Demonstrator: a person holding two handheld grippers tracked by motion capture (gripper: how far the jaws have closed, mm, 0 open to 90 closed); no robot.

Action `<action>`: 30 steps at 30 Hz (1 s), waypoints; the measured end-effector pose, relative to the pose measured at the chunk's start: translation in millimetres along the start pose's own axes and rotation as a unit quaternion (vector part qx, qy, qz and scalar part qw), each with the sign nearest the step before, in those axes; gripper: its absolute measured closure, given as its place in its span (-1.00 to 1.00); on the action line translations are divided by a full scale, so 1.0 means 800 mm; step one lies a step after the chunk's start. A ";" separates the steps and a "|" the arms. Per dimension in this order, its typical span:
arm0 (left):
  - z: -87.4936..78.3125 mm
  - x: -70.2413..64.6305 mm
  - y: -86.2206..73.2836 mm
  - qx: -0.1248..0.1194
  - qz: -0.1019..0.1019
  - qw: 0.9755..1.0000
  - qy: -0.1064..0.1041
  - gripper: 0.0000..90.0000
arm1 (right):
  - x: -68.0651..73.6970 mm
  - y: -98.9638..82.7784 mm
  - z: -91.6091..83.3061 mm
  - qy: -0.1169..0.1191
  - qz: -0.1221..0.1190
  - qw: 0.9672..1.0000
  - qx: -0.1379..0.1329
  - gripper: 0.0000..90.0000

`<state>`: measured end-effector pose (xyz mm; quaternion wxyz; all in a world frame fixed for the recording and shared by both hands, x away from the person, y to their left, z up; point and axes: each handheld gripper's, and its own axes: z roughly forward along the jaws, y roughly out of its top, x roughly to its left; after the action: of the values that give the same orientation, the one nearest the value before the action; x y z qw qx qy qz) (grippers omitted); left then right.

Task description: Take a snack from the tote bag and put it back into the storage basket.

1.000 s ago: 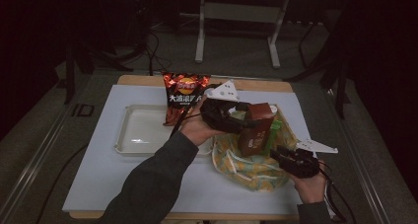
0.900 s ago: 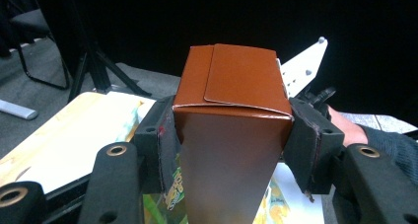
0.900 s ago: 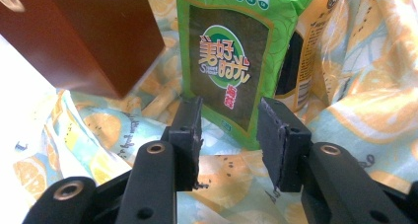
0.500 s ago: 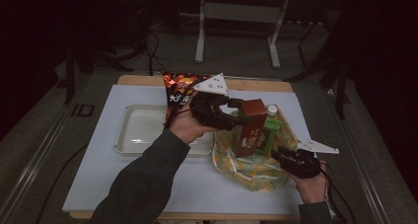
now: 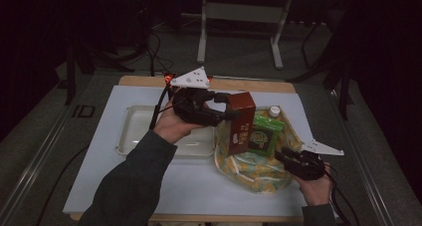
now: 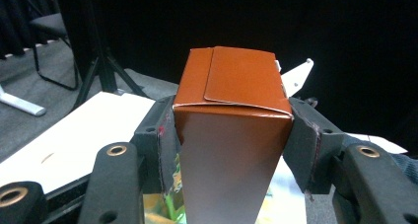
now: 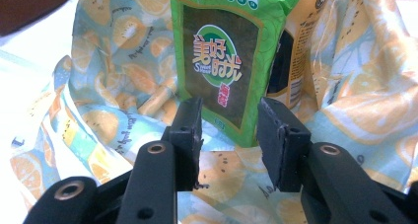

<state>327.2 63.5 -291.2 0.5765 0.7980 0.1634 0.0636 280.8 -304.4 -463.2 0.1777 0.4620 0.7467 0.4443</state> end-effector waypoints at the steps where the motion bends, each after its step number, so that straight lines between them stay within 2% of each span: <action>1: -0.003 0.001 -0.001 0.000 0.000 1.000 0.002 -0.05 | 0.000 0.000 0.000 0.000 0.000 1.000 0.000 0.37; 6: -0.015 0.007 -0.007 0.004 0.000 1.000 0.012 -0.05 | 0.000 -0.001 0.001 -0.001 -0.001 1.000 0.000 0.37; 12: -0.025 0.010 -0.011 0.017 0.012 1.000 0.019 -0.05 | 0.001 0.000 0.000 0.000 0.000 1.000 0.001 0.36; 17: -0.034 0.017 -0.017 0.027 0.020 0.999 0.032 -0.05 | 0.001 0.000 -0.001 0.001 -0.001 1.000 -0.002 0.36; 22: -0.039 0.026 -0.025 0.039 0.024 0.998 0.047 -0.05 | 0.000 0.001 -0.004 0.008 0.002 1.000 -0.008 0.35; 30: -0.035 0.042 -0.043 0.054 0.028 0.997 0.056 -0.05 | 0.002 0.001 -0.005 0.008 -0.001 1.000 -0.009 0.35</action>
<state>343.8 109.8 -317.5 0.5202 0.8276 0.1765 0.1157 278.2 -305.0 -460.0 0.1763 0.4561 0.7445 0.4546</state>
